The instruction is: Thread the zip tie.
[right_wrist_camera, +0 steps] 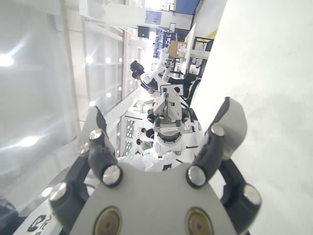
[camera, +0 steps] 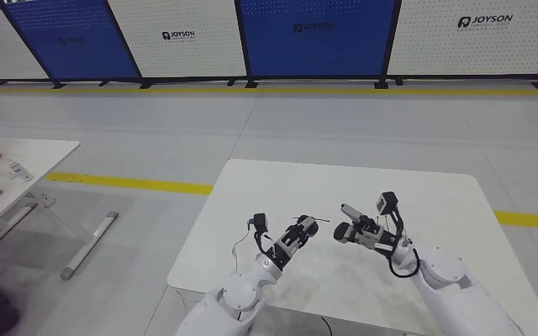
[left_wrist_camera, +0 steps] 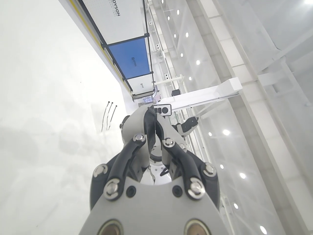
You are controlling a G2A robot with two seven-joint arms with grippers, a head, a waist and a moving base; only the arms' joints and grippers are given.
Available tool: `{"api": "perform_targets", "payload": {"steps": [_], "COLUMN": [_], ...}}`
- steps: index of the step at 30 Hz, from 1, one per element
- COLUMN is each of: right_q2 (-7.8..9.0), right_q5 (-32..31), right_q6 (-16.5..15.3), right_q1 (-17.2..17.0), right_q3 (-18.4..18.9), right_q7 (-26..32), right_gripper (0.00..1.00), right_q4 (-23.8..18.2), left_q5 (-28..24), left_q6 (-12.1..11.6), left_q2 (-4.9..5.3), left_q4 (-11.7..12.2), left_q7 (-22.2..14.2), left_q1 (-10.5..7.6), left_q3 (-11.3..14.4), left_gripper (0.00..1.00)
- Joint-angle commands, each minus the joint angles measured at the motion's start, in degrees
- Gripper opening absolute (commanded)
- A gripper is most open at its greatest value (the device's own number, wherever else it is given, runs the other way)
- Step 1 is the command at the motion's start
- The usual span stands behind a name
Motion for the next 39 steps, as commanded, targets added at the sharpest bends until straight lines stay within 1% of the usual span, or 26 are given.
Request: {"api": "perform_targets", "payload": {"steps": [1,3,4,6,7,9,27,29,31,32,33,36,37,39], "right_q2": [0.75,1.73,2.14,3.15,3.50,4.05,4.05,4.05,4.05,4.05,4.05,4.05,4.05,4.05], "right_q5": [-3.24,-7.59,-8.80,-11.58,-12.16,-13.67,-13.67,-13.67,-13.67,-13.67,-13.67,-13.67,-13.67,-13.67], "right_q6": [3.49,6.76,8.09,11.35,12.34,14.06,14.06,14.06,14.06,14.06,14.06,14.06,14.06,14.06], "right_q1": [0.02,-0.07,-0.37,-0.79,-1.07,-1.51,-1.51,-1.51,-1.51,-1.51,-1.51,-1.51,-1.51,-1.51], "right_q3": [1.45,3.45,4.39,6.54,7.60,9.14,9.14,9.14,9.14,9.14,9.14,9.14,9.14,9.14], "right_q7": [2.10,3.63,4.47,8.11,8.86,9.62,9.62,9.62,9.62,9.62,9.62,9.62,9.62,9.62], "right_gripper": [1.00,1.00,1.00,1.00,1.00,1.00,1.00,1.00,1.00,1.00,1.00,1.00,1.00,1.00], "right_q4": [-1.25,-3.46,-4.68,-7.49,-8.57,-10.43,-10.43,-10.43,-10.43,-10.43,-10.43,-10.43,-10.43,-10.43], "left_q5": [0.86,2.09,2.15,1.16,0.85,0.67,0.43,-1.30,-1.63,-2.07,-2.74,-3.55,-3.49,-3.75], "left_q6": [0.11,0.61,0.79,1.17,1.64,1.78,1.81,1.10,-0.19,-0.63,-1.02,-1.62,-1.49,-1.26], "left_q2": [0.39,0.81,0.99,1.35,1.48,1.52,1.50,1.53,1.69,1.75,1.85,2.29,2.47,2.69], "left_q4": [-0.67,-1.57,-2.04,-3.03,-3.28,-3.40,-3.49,-4.36,-5.61,-6.60,-7.75,-12.29,-14.12,-17.15], "left_q7": [-1.87,-3.70,-4.79,-7.00,-7.94,-8.22,-8.25,-8.04,-7.27,-7.35,-7.84,-9.66,-10.03,-10.45], "left_q1": [0.88,1.97,2.45,3.38,3.67,3.74,3.73,3.78,4.45,4.82,5.25,7.05,7.94,9.08], "left_q3": [-0.92,-1.82,-2.14,-3.18,-3.49,-3.60,-3.55,-4.21,-5.34,-5.70,-6.12,-7.78,-8.48,-9.48], "left_gripper": [0.00,0.00,0.00,0.00,0.00,0.00,0.00,0.00,0.00,0.00,0.00,0.00,0.00,0.00]}}
